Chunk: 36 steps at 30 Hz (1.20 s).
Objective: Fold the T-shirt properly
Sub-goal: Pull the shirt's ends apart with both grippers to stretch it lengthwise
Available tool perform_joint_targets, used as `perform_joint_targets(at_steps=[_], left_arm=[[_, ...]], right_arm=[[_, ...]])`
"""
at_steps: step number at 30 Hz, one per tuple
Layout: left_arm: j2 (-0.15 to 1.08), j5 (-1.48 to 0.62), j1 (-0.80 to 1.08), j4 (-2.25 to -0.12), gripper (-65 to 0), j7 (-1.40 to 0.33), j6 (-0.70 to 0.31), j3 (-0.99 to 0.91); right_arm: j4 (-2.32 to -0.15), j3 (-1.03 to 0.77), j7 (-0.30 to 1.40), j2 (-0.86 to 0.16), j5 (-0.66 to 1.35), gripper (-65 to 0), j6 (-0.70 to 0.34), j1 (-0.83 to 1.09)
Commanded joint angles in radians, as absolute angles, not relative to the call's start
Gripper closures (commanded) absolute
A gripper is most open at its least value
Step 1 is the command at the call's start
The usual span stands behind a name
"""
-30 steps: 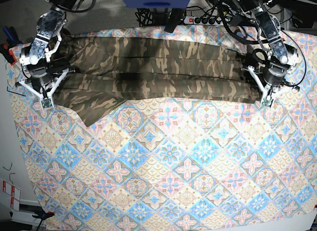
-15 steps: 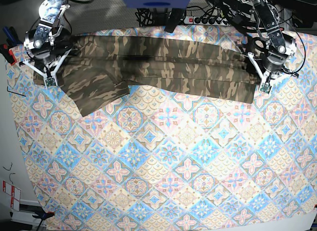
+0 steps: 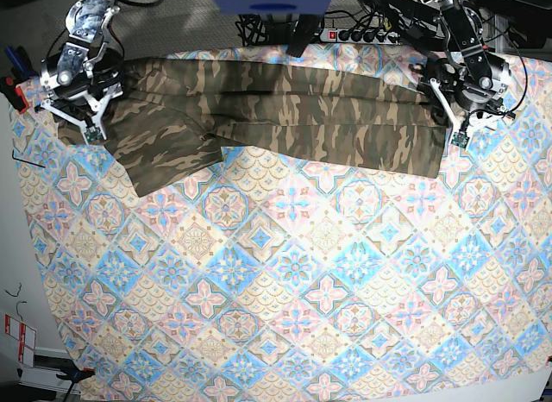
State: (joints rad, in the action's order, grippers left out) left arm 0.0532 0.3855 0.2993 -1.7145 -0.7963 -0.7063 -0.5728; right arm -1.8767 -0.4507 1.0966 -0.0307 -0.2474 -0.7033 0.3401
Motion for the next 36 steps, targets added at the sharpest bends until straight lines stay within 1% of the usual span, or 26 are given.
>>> perform_joint_targets(at_steps=[1,5,13,20,23,26,29,33,36], left_arm=[[0.065,0.380,0.295,-1.736,-39.6,-0.788,-0.698,-0.576],[0.061,0.378,0.286,-1.779,-40.3,-0.788,-0.698,-0.576],[-0.016,0.377,0.272,-1.929,-40.4,-0.788,-0.698,-0.576],[-0.022,0.377,0.266,-1.939,-40.4,-0.794,-0.698,-0.576],[-0.021,0.377,0.265,-1.939,-40.4,-0.794,-0.698,-0.576],[-0.022,0.378,0.246,-1.940,-40.4,-0.796,-0.698,-0.576],[-0.024,0.378,0.243,-1.939,-40.4,-0.796,-0.698,-0.576],[-0.024,0.378,0.228,-1.937,-40.4,-0.796,-0.698,-0.576],[-0.024,0.381,0.206,-1.936,-40.4,-0.799,-0.698,-0.576]], right_arm=[[-1.899,-0.473,1.093,-0.044,-0.255,-38.3,-0.698,0.335],[-1.936,-0.507,1.090,-0.042,-0.255,-38.6,-0.698,0.317],[-1.969,-0.516,1.032,-0.042,-0.255,-38.6,-0.698,0.312],[-1.969,-0.526,1.036,-0.042,-0.259,-38.5,-0.698,0.321],[-1.969,-0.610,1.027,0.002,-0.259,-38.5,-0.698,0.344],[-1.969,-0.754,1.026,0.051,-0.260,-38.5,-0.698,0.312],[-1.969,-0.851,1.026,0.058,-0.260,-38.5,-0.698,0.266],[-1.969,-0.831,1.026,0.031,-0.262,-38.5,-0.698,0.257],[-1.969,-0.783,1.026,0.022,-0.262,-38.5,-0.698,0.257]])
